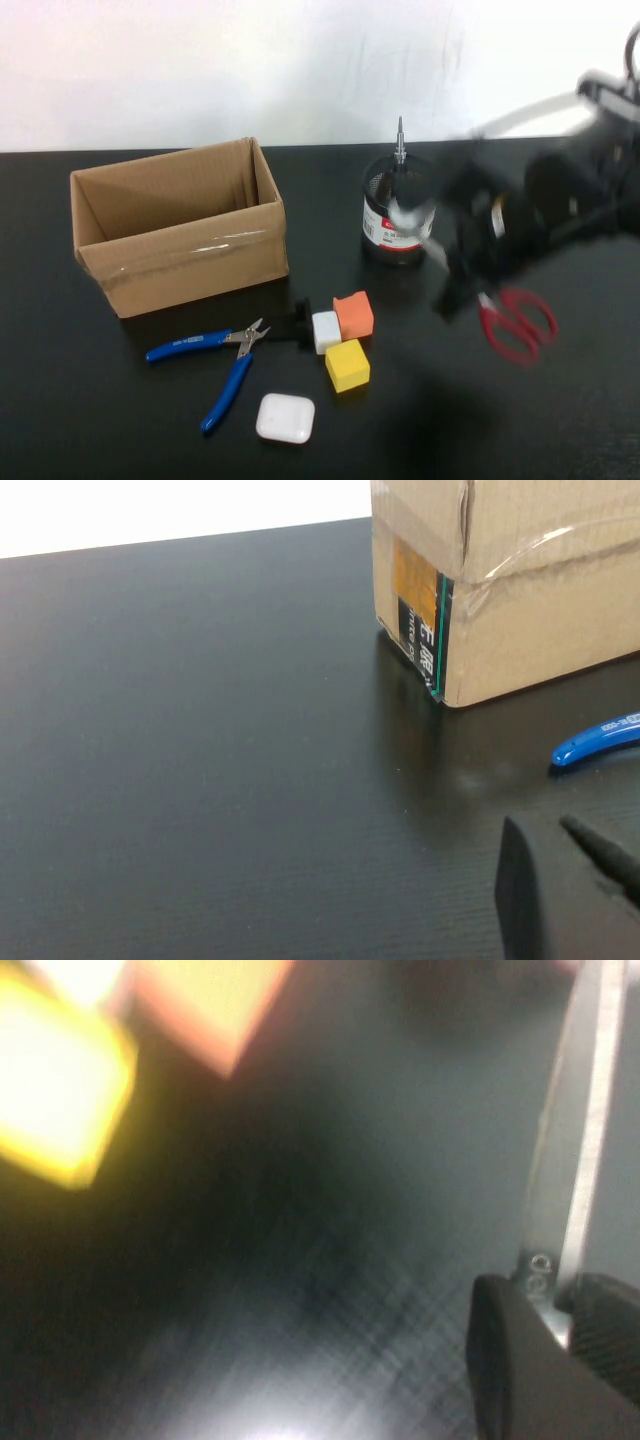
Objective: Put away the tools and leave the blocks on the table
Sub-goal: Place the Scissors into the box
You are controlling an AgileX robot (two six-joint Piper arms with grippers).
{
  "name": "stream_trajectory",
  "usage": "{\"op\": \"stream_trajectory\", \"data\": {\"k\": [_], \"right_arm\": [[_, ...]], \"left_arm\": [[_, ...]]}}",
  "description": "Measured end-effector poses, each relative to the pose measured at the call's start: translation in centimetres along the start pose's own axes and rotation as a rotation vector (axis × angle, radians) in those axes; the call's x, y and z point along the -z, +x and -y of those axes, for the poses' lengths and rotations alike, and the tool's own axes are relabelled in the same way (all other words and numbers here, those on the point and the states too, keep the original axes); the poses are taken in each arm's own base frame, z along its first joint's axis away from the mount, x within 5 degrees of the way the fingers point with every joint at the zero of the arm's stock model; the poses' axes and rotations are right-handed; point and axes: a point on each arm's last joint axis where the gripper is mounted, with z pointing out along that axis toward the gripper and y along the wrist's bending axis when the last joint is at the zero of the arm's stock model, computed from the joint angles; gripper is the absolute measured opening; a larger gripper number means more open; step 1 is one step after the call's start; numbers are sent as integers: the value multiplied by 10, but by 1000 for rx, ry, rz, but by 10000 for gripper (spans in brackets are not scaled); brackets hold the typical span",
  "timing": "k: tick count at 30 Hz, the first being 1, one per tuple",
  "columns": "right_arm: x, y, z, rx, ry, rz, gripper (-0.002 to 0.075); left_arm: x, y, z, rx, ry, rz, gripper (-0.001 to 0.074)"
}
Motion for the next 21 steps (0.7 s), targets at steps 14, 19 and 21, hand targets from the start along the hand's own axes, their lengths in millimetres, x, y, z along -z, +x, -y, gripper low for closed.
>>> {"op": "stream_trajectory", "data": {"k": [14, 19, 21], "right_arm": [[86, -123, 9, 116, 115, 405, -9], [76, -152, -16, 210, 102, 501, -9], [68, -162, -30, 268, 103, 556, -9]], "left_arm": [[0, 0, 0, 0, 0, 0, -4], [0, 0, 0, 0, 0, 0, -4], [0, 0, 0, 0, 0, 0, -4]]}}
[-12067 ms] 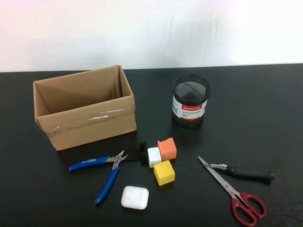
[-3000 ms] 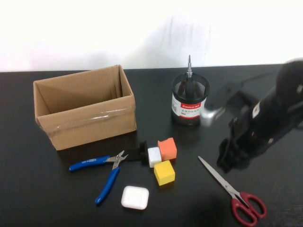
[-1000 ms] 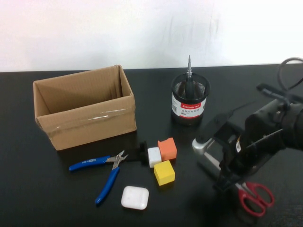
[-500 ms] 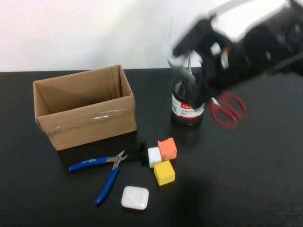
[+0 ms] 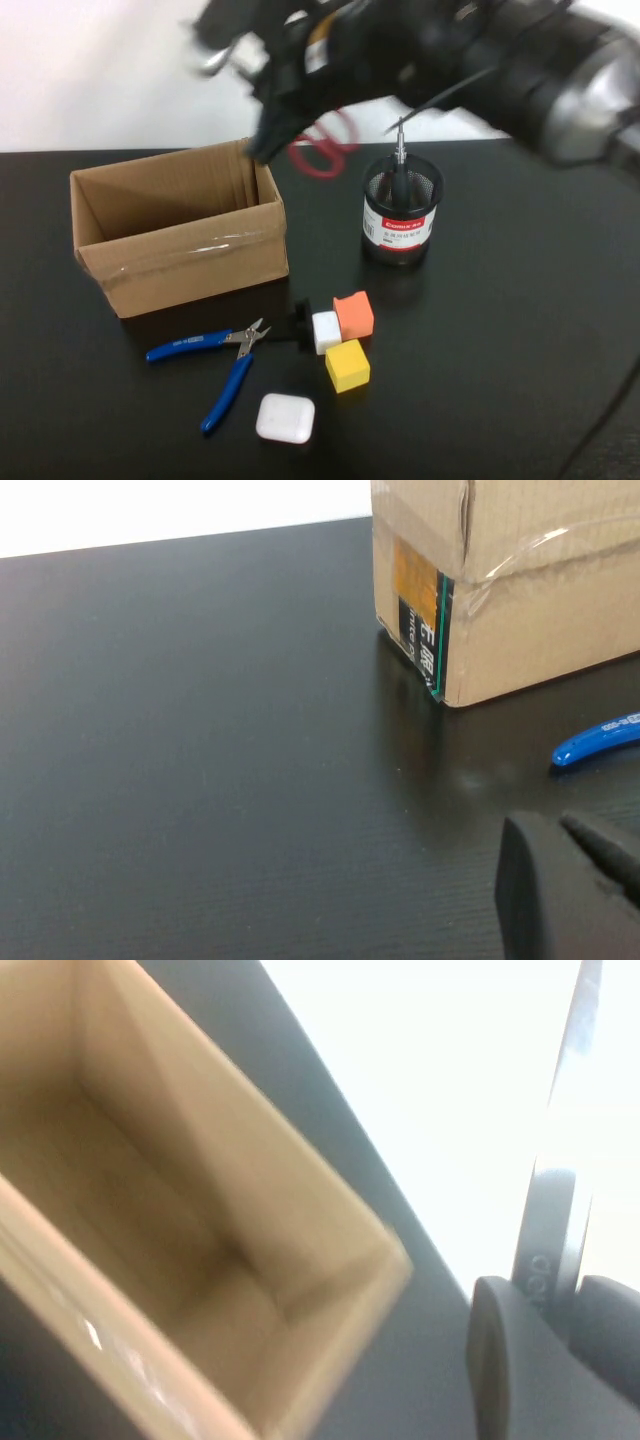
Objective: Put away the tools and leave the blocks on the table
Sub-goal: Place the Scissors into the box
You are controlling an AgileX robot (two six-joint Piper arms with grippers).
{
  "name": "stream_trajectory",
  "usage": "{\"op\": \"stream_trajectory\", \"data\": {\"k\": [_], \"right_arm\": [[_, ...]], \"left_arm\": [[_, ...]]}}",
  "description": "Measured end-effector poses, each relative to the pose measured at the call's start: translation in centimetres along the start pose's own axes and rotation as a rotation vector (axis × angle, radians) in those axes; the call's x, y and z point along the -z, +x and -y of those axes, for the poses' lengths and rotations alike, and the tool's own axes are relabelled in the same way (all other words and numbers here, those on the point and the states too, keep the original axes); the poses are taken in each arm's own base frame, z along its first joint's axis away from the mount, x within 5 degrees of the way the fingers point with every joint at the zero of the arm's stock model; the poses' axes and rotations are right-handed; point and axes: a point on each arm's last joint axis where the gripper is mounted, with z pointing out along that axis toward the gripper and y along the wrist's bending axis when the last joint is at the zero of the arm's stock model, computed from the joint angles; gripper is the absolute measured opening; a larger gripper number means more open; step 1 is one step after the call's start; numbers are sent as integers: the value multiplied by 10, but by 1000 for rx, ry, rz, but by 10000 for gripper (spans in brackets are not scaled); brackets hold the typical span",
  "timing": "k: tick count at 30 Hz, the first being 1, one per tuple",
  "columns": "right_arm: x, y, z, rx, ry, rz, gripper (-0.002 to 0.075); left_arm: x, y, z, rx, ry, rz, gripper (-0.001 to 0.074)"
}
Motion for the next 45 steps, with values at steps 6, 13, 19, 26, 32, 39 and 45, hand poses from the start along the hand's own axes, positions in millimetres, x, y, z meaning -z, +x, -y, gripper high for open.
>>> {"op": "stream_trajectory", "data": {"k": [6, 13, 19, 26, 32, 39, 45], "right_arm": [[-38, -15, -46, 150, -30, 104, -9], [-80, -8, -77, 295, -15, 146, -9], [-92, -5, -82, 338, 4, 184, -9], [-92, -7, -82, 339, 11, 204, -3], [-92, -7, -82, 323, 9, 206, -2], [-92, -7, -82, 319, 9, 206, 10], [-92, -7, -82, 315, 8, 206, 125]], "left_arm": [[0, 0, 0, 0, 0, 0, -4], [0, 0, 0, 0, 0, 0, -4], [0, 0, 0, 0, 0, 0, -4], [0, 0, 0, 0, 0, 1, -4], [0, 0, 0, 0, 0, 1, -3], [0, 0, 0, 0, 0, 1, -4], [0, 0, 0, 0, 0, 1, -4]]}}
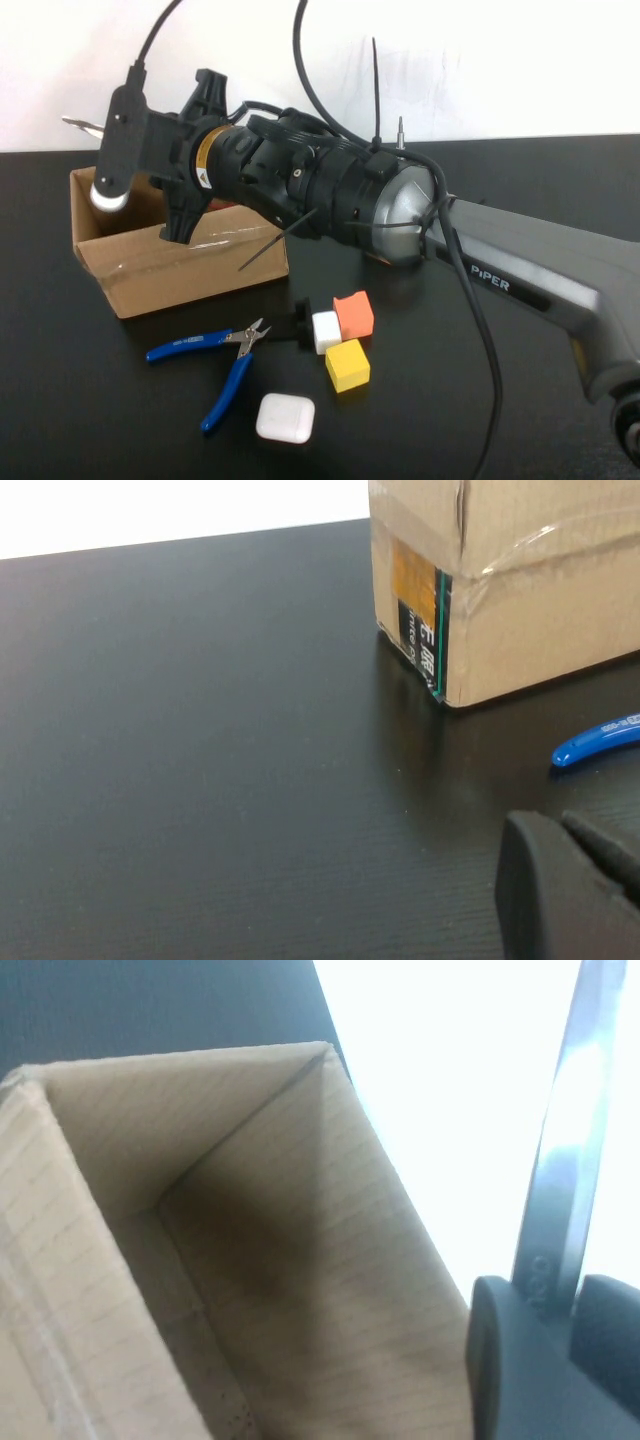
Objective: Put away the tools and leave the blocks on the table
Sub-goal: Place the Scissors into the box
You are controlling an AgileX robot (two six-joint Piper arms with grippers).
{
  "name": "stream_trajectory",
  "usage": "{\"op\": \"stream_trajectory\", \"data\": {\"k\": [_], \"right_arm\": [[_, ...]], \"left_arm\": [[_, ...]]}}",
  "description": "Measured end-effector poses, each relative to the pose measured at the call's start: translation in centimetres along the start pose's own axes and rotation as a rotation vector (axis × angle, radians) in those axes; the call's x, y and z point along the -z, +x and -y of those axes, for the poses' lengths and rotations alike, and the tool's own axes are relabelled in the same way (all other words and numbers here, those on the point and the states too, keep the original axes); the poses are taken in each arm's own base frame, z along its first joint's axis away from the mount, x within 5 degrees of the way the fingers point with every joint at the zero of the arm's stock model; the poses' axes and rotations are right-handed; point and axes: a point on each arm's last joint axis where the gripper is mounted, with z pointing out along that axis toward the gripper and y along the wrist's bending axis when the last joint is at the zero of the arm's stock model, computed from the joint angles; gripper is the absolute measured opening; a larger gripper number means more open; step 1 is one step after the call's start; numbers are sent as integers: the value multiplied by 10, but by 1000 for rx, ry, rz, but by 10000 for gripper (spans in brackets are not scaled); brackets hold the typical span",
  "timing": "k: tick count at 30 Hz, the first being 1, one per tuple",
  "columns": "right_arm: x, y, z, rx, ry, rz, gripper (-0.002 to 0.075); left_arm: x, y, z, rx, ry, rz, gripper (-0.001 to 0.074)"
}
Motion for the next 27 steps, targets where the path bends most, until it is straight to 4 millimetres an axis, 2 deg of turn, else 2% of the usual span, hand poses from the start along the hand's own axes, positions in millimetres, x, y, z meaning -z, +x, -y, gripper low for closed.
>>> {"op": "stream_trajectory", "data": {"k": [4, 14, 17, 20, 21, 22, 27], "right_arm": [[0, 0, 0, -8, 0, 1, 177], [0, 2, -1, -27, -11, -27, 176], [5, 1, 1, -56, -17, -53, 144], [22, -8, 9, -103, -16, -76, 34], [30, -12, 13, -122, -15, -88, 87], [38, -16, 16, -138, -18, -95, -6], [88, -26, 43, -210, -13, -170, -6]], "left_arm": [[0, 0, 0, 0, 0, 0, -4], [0, 0, 0, 0, 0, 0, -3], [0, 0, 0, 0, 0, 0, -3], [0, 0, 0, 0, 0, 0, -4], [0, 0, 0, 0, 0, 0, -3], [0, 0, 0, 0, 0, 0, -4], [0, 0, 0, 0, 0, 0, -3]]}}
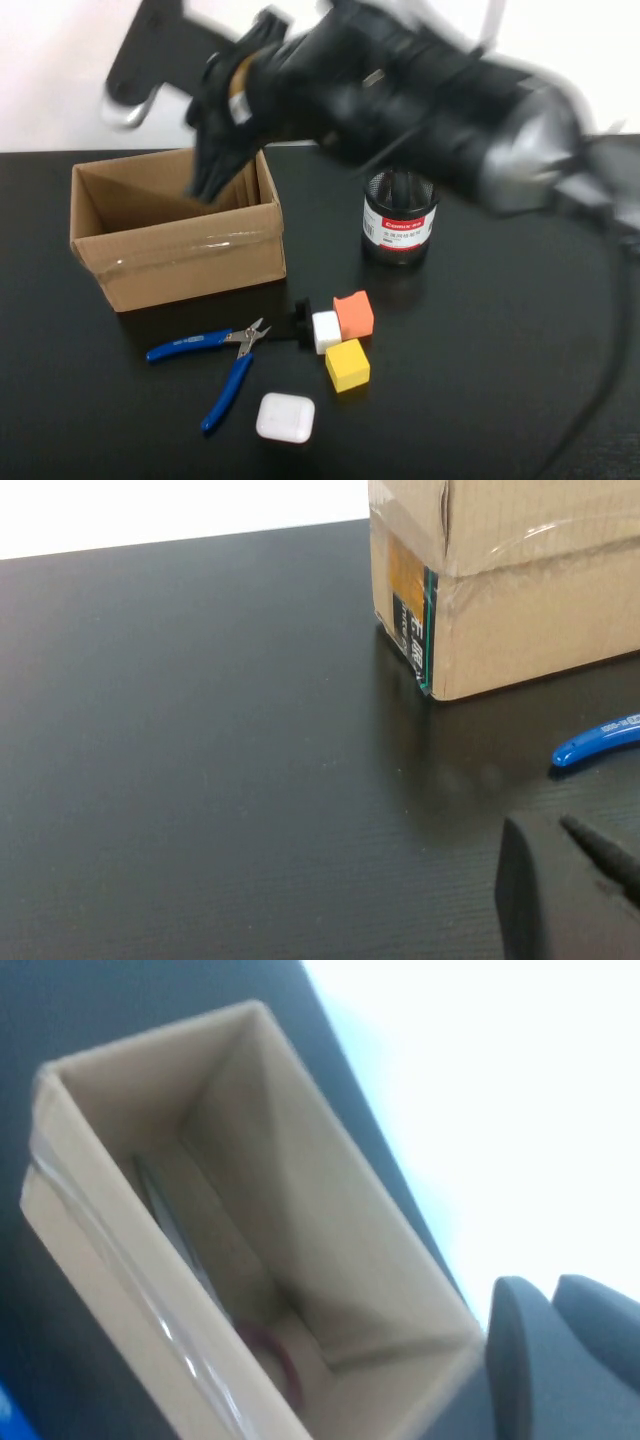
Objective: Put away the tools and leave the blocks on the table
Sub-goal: Place the Scissors into the box, then pick up the pliers from the table
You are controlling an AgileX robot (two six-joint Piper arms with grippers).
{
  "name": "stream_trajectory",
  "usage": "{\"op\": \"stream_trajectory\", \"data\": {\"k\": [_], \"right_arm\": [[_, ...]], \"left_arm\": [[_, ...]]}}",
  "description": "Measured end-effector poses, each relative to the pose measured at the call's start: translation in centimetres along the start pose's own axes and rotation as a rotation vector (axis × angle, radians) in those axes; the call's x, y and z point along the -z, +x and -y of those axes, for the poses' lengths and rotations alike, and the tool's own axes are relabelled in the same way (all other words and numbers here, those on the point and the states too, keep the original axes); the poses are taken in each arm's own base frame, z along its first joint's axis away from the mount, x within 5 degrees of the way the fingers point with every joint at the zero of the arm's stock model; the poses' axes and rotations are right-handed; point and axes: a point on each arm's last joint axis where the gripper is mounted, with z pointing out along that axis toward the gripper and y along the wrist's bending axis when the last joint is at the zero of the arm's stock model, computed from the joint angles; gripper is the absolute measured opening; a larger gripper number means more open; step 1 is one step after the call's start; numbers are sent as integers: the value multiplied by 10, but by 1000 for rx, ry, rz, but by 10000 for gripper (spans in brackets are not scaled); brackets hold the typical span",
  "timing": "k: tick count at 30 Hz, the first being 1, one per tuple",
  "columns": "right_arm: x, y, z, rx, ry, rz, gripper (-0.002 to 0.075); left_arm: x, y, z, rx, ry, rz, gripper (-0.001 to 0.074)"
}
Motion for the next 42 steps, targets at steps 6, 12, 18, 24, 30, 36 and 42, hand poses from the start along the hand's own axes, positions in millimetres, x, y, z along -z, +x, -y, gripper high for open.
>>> {"op": "stream_trajectory", "data": {"k": [6, 12, 18, 24, 30, 36, 42], "right_arm": [[54, 21, 30, -70, 32, -42, -6], [94, 60, 20, -119, 36, -52, -6], [138, 100, 3, -182, 40, -65, -6], [175, 136, -13, -255, 31, -100, -6], [178, 159, -25, -261, 3, -239, -6], [171, 167, -29, -255, -17, -331, -6], [169, 168, -30, -253, -19, -350, -6]], "left_arm": [[0, 0, 0, 0, 0, 0, -4], [0, 0, 0, 0, 0, 0, -4], [0, 0, 0, 0, 0, 0, -4], [0, 0, 0, 0, 0, 0, -4], [0, 0, 0, 0, 0, 0, -4], [0, 0, 0, 0, 0, 0, -4], [0, 0, 0, 0, 0, 0, -4]]}}
